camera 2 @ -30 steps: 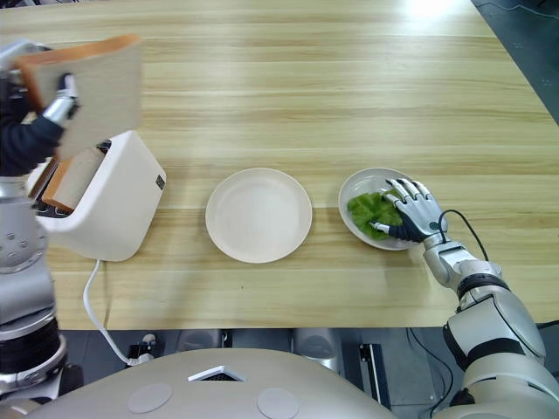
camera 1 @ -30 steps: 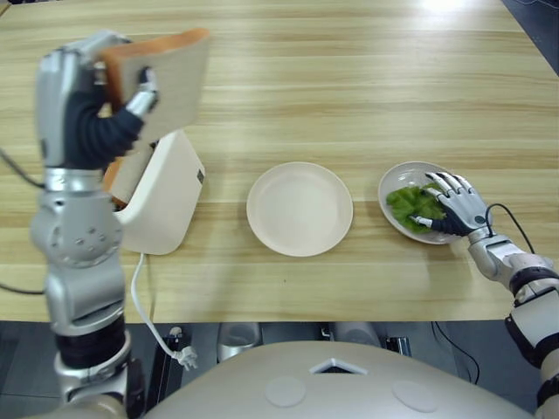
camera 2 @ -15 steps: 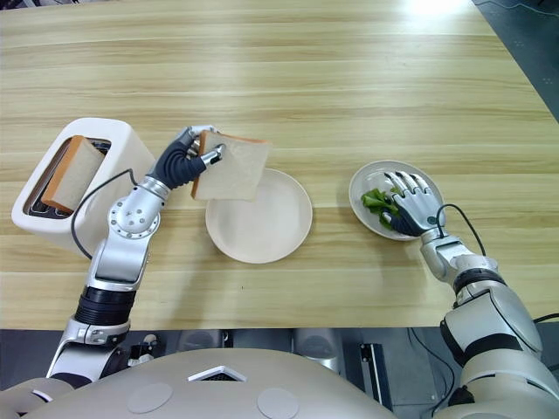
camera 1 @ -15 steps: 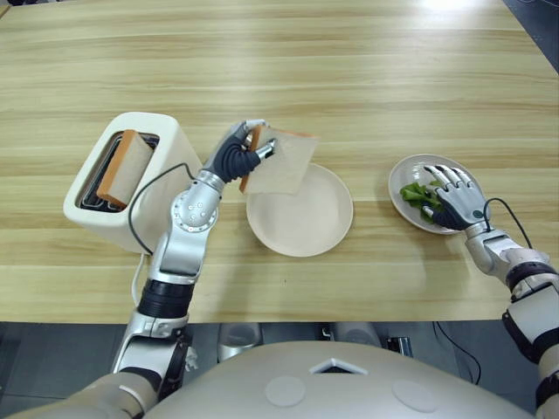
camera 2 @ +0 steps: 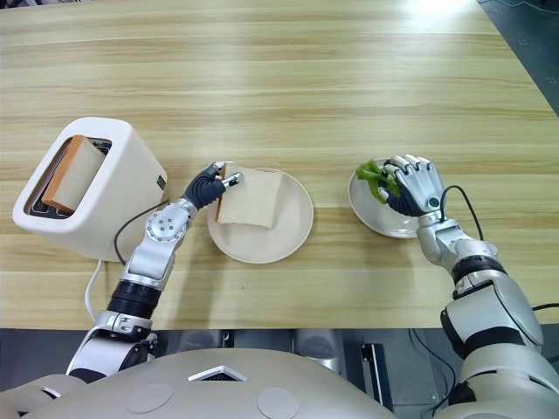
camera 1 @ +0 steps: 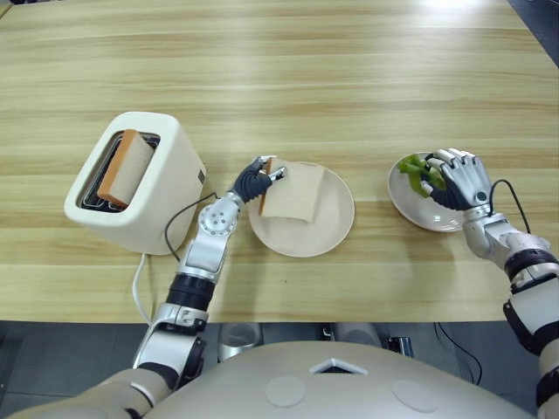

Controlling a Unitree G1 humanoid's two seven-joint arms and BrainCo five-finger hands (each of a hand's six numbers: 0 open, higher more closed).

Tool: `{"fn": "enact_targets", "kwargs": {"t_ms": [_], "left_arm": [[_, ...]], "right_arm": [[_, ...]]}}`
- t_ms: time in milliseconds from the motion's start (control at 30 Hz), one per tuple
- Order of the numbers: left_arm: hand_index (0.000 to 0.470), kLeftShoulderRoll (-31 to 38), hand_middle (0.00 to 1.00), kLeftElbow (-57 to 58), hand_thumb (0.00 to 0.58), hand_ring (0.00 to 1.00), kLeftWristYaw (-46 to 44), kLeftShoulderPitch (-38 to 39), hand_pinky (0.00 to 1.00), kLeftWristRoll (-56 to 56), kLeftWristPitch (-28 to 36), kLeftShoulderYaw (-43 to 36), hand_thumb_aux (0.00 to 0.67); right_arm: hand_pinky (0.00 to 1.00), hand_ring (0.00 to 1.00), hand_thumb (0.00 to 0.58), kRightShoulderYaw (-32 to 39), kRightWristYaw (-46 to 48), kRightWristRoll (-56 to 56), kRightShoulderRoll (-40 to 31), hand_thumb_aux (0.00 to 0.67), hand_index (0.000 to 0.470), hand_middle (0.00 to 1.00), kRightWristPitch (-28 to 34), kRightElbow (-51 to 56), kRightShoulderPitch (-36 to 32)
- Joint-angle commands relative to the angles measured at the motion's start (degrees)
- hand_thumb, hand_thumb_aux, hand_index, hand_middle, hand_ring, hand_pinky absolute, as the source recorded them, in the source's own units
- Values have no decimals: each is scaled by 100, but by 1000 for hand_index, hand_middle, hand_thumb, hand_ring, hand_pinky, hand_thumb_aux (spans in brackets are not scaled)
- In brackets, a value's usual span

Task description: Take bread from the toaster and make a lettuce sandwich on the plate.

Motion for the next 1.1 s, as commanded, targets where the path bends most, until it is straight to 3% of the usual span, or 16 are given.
{"fn": "enact_targets", "kwargs": {"t_ms": [33,233,267,300,333,500,633,900,1100], "left_arm": [[460,-167,1000,37,580,1000,-249,-75,1000,-595,510,196,670],[460,-117,1000,228,580,1000,-419,-158,1000,-697,846,57,670],[262,-91,1000,227,472,1000,-470,-145,1000,-663,873,-19,381],[9,-14,1000,235,23,1000,-375,-143,1000,-437,782,-149,13],[0,69,1000,249,0,1000,-271,-152,1000,-224,681,-257,0],[0,691,1000,329,0,1000,618,-369,1000,945,-120,-573,0],[0,1016,980,275,0,980,992,-414,980,1452,-389,-683,0],[0,1337,902,-207,0,902,1374,-325,902,2434,-534,-1038,0],[0,1517,753,-996,0,753,1644,-274,753,2906,-318,-853,0]], "right_arm": [[1000,1000,580,-87,-95,12,-108,670,460,1000,-152,-447,-62],[1000,1000,580,-262,19,13,-186,670,460,1000,-316,-1646,-4],[1000,1000,580,-293,84,3,-167,670,460,1000,-326,-1859,22],[1000,1000,580,-302,188,-12,-116,670,460,1000,-354,-2147,48],[1000,1000,580,-308,274,-26,-71,670,460,1000,-366,-2385,75],[1000,1000,580,-383,703,19,121,670,460,1000,-440,-3176,240],[1000,1000,580,-285,979,-111,431,670,460,1000,-511,-3423,238],[1000,1000,580,39,1593,-236,999,670,460,1000,-909,-3081,103],[1000,1000,580,240,1858,-360,1398,670,460,1000,-991,-2757,-117]]}}
